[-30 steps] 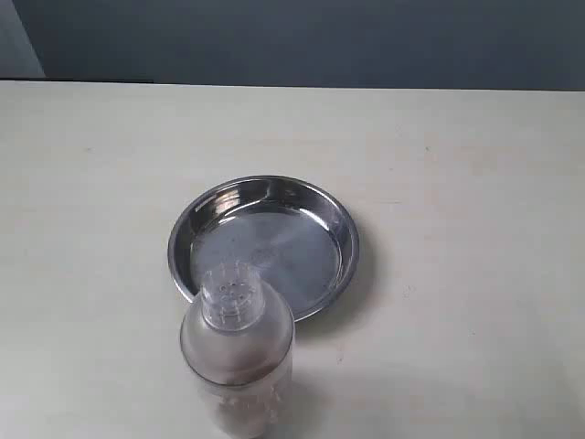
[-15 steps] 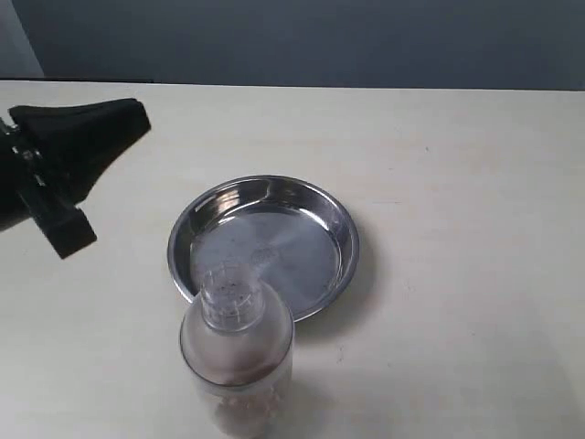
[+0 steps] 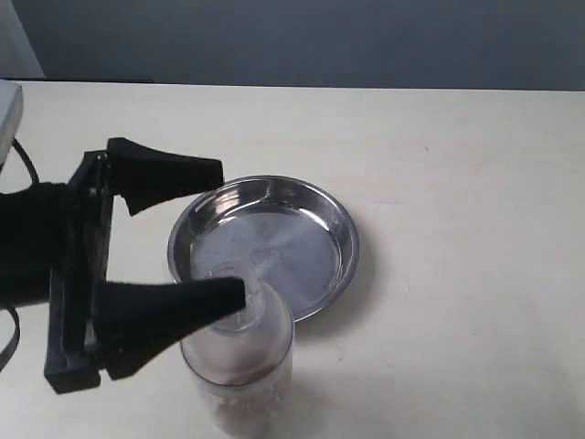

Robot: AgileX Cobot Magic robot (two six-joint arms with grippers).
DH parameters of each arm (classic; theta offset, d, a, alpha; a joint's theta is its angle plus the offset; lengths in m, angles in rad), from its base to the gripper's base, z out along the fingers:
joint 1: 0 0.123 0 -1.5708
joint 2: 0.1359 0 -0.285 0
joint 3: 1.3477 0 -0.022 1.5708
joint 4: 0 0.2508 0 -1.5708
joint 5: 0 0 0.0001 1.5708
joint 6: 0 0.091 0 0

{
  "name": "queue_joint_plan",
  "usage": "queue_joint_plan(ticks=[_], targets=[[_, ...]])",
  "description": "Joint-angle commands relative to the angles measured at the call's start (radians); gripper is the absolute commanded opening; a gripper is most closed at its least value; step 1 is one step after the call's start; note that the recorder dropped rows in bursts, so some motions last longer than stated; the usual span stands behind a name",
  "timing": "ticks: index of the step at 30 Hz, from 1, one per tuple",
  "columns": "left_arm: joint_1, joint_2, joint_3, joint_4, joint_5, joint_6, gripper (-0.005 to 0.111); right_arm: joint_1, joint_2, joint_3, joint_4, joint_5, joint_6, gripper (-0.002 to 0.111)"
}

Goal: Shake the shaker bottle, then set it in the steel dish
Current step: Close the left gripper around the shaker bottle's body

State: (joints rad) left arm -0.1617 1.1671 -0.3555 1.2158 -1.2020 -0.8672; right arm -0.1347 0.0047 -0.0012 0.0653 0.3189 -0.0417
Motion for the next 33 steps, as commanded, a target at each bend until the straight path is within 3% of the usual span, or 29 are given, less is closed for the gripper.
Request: queue_joint_plan(ticks=[1,11,20,33], targets=[[-0.04,0.024,-0.011,0.079,-0.019,0.004,0.106,-0.003,-0.005,0.001,0.0,-0.013,-0.002,-0.001],[-0.061,0.23,-0.011,0.095,-0.019,0.133,0.106,-0.003,-0.005,0.001,0.0,-0.013,-0.002,-0.001],[-0.061,0.419,-0.011,0.095,-0.019,0.349,0.106,-0.003,-0.005,0.001,0.0,-0.013,-0.002,-0.001],[-0.061,0.683,-0.011,0.015,-0.019,0.517,0.105,-0.003,-0.005,0.001,0.0,-0.013,-0.002,-0.001]])
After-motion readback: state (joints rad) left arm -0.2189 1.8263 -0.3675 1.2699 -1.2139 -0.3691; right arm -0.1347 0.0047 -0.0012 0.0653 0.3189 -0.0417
